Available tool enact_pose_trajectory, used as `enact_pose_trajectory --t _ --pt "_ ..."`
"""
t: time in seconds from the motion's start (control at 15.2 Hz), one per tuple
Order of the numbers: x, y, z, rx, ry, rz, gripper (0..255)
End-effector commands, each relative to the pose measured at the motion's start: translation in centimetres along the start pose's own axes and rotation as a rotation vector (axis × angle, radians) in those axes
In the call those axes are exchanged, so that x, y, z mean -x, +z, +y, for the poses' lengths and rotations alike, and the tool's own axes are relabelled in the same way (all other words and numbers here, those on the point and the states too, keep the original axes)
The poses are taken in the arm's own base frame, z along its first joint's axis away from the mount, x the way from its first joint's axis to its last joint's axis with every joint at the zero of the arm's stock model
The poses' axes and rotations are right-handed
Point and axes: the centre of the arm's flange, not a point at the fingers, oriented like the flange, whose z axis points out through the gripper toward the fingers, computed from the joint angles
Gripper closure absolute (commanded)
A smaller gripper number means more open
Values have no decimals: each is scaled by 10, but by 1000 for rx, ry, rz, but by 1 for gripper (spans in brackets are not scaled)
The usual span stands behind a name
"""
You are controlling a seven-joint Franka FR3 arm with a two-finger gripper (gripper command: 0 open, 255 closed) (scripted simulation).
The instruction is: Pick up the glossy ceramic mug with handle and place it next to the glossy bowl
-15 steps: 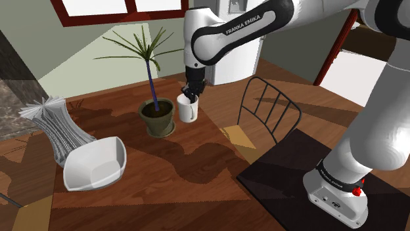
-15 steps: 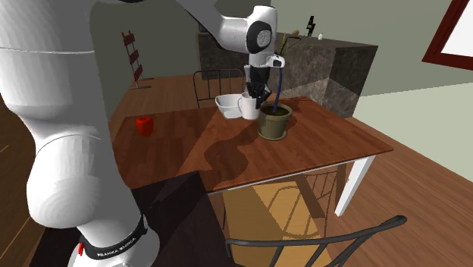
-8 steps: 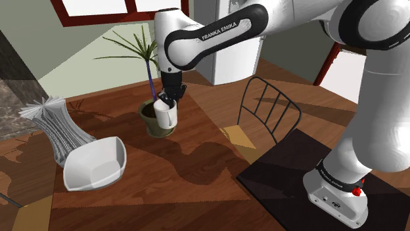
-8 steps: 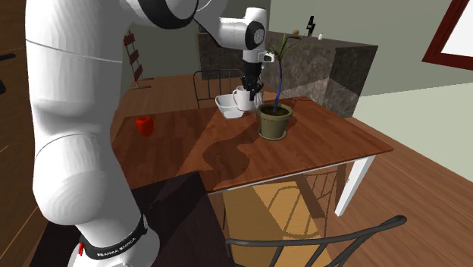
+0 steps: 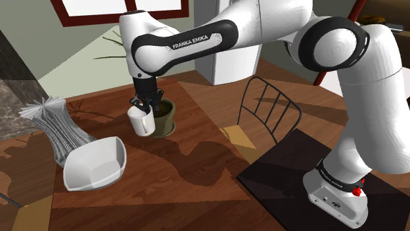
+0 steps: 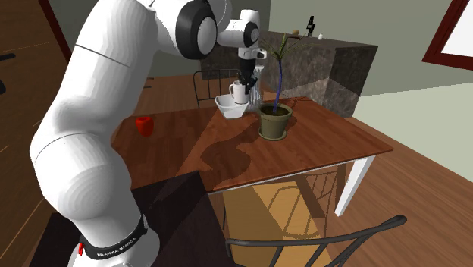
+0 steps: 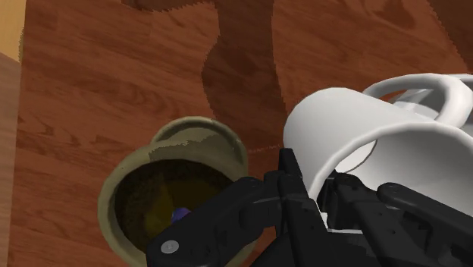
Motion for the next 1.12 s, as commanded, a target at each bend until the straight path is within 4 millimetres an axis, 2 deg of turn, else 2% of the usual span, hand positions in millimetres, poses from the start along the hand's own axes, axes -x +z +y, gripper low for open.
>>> enact_pose_trajectory --t 0.0,1.06 --pt "-4 9 -6 1 1 1 255" --pt "-2 94 -1 1 1 1 255"
